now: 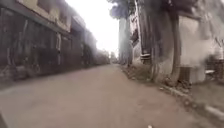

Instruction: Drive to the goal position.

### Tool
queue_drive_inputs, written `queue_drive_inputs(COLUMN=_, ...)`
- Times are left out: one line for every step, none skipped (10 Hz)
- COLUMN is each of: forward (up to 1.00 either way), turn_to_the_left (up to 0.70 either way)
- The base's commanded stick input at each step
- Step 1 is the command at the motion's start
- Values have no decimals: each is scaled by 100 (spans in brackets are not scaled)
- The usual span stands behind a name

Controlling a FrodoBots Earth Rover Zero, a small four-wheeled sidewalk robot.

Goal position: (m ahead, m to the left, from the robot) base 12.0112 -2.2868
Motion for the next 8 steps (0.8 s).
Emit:
queue_drive_inputs(forward=100, turn_to_the_left=0)
queue_drive_inputs(forward=100, turn_to_the_left=0)
queue_drive_inputs(forward=100, turn_to_the_left=-27)
queue_drive_inputs(forward=100, turn_to_the_left=-27)
queue_drive_inputs(forward=100, turn_to_the_left=-23)
queue_drive_inputs(forward=100, turn_to_the_left=-6)
queue_drive_inputs(forward=100, turn_to_the_left=0)
queue_drive_inputs(forward=100, turn_to_the_left=0)
